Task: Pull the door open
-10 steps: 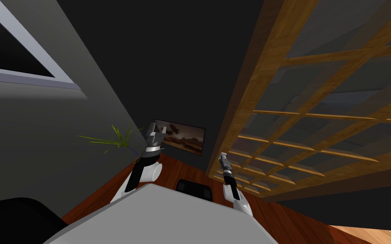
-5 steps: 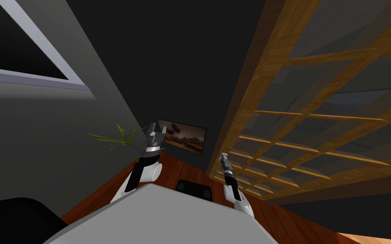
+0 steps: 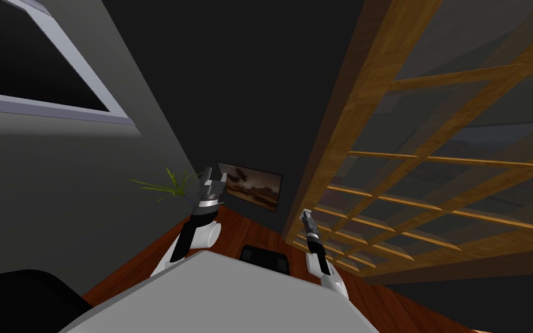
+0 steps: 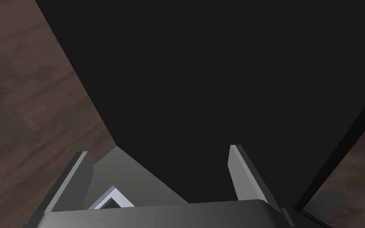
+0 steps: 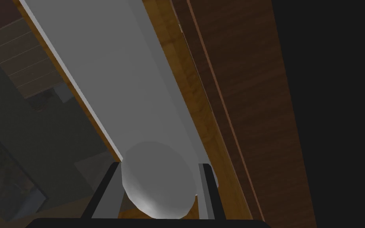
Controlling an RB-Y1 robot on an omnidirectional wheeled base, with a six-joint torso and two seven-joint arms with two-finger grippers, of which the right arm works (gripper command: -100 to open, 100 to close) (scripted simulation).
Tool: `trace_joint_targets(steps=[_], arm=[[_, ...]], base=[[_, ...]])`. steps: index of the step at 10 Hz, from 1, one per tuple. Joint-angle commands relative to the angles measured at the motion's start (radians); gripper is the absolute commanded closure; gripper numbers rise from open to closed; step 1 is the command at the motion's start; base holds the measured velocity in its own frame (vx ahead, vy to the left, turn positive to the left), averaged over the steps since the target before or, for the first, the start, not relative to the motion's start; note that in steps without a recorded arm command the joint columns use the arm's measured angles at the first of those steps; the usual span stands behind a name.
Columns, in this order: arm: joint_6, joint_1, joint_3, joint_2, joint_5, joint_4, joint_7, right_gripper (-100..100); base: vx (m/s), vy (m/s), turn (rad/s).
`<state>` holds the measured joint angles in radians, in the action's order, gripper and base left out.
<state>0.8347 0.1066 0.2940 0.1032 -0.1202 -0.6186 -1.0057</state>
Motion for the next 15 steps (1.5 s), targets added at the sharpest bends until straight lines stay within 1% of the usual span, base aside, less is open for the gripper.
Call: trace_joint_targets(steps=[1,2,3,4,6,7,8,9,10,11,12,15], arm=[[0.003,0.003,-0.008,-0.006,0.004,0.009,0.034,100],[0.004,0.002,-0.011,-0.003,0.014,0.010,0.072,100],[0.005,0.002,-0.014,0.001,0.023,0.012,0.097,100],[0.005,0.002,-0.014,0.001,0.023,0.012,0.110,100],[0.007,0.001,-0.021,0.007,0.044,0.014,0.174,100],[0.007,0.001,-0.021,0.007,0.044,0.014,0.188,100],[0.008,0.000,-0.024,0.010,0.055,0.016,0.219,100],[0.008,0.000,-0.024,0.010,0.055,0.016,0.228,100],[0.010,0.000,-0.028,0.014,0.066,0.017,0.263,100],[0.010,0.000,-0.028,0.014,0.066,0.017,0.269,100],[0.011,-0.001,-0.032,0.017,0.078,0.019,0.306,100],[0.013,-0.002,-0.039,0.024,0.101,0.022,0.380,100]], base=[[-0.019,-0.003,0.028],[-0.023,-0.002,0.035],[-0.031,-0.007,0.084],[-0.020,-0.007,0.037],[-0.027,0.001,0.061],[-0.019,-0.008,0.036],[-0.023,-0.005,0.098],[-0.015,-0.009,0.023],[-0.015,-0.006,0.042],[-0.019,-0.007,0.022],[-0.027,0.000,0.061],[-0.031,-0.005,0.064]])
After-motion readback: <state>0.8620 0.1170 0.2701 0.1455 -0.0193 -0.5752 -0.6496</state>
